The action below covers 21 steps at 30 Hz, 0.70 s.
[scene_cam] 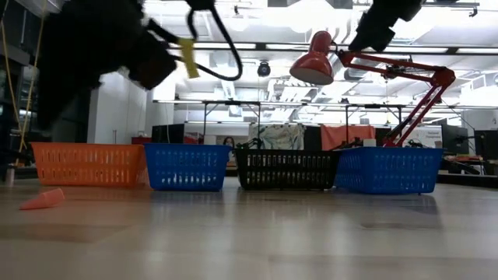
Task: Sort crayons
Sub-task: Put the yellow crayon into the black bin
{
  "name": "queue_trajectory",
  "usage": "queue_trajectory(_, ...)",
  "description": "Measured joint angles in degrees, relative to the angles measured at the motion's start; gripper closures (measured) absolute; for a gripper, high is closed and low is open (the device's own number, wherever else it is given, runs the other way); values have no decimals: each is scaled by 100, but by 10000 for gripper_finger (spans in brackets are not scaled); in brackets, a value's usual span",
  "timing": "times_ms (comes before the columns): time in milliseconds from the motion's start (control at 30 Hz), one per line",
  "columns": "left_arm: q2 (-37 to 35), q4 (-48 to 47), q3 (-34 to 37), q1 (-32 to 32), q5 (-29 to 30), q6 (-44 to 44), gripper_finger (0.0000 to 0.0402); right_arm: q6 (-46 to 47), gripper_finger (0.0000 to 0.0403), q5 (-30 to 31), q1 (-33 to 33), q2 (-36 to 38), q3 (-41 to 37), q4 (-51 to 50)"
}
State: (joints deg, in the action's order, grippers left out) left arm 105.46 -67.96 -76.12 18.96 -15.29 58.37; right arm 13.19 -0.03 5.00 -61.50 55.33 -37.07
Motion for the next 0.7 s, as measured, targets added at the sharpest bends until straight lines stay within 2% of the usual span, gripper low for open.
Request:
queue_trajectory(167, 220, 135, 0, 471, -170, 506, 232, 20, 233, 2, 87, 90, 0, 143)
queue_trajectory(333, 412, 155, 26, 637, -225, 708, 232, 204, 233, 76, 117, 80, 0, 229)
queue_trajectory(700, 955, 169, 28, 676, -276, 345, 232, 471, 233, 128, 115, 77, 0, 315)
